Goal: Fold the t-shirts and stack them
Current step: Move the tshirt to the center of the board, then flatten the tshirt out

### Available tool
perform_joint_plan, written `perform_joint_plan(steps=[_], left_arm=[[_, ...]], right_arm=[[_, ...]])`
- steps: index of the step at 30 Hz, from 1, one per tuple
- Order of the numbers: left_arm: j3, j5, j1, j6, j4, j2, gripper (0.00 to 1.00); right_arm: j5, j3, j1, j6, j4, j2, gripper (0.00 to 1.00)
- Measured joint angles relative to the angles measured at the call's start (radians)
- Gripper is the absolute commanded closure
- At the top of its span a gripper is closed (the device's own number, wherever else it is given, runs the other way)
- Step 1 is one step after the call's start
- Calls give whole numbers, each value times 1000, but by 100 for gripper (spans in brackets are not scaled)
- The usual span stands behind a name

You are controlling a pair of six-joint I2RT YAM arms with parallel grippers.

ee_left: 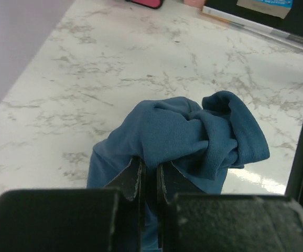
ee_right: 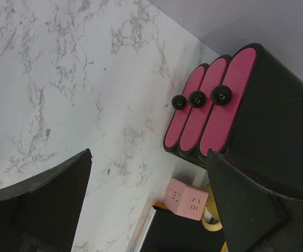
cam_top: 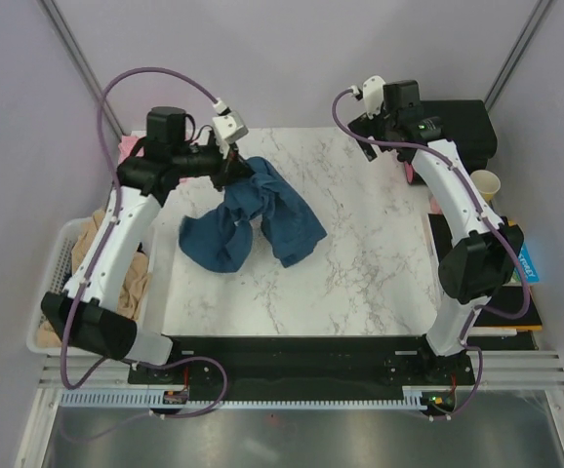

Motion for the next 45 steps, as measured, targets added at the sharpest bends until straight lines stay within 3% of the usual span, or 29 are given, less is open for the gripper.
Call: perform_joint_plan(steps=[1, 2, 4, 5, 6, 10, 15, 21, 25, 33, 38, 45], left_arm=[[-2, -4, -21, -27, 24, 34, 53], [-3, -8, -46, -50, 43, 72, 22], [-1, -8, -93, -87, 83, 136, 17], [3, -6, -116, -113, 95, 171, 3], [11, -3, -135, -132, 106, 204, 0], [62, -1, -170, -205, 135, 298, 0], [99, -66, -148, -226, 160, 304, 0], [67, -345, -80, -200, 208, 233, 0], [-53, -502, -49, -143, 225, 159, 0], [-196, -606, -48, -85, 217, 114, 1], [-207, -639, -48, -64, 221, 105, 1], [-212, -676, -48, -31, 221, 95, 0]], right_arm=[[7, 0, 0, 0, 10, -3, 2], [16, 0, 0, 0, 19, -7, 2], [27, -1, 0, 0, 29, -14, 2], [31, -2, 0, 0, 31, -18, 2], [37, -7, 0, 0, 40, -25, 2], [45, -33, 0, 0, 51, -53, 2], [-22, -63, 0, 0, 14, -71, 2], [-212, -127, 0, -2, -106, -47, 2], [-356, -118, 0, 6, -166, 68, 2], [-576, 33, 0, 6, -270, 385, 2], [-689, 106, 9, -42, -356, 441, 5], [-752, 174, 48, -152, -498, 443, 2]])
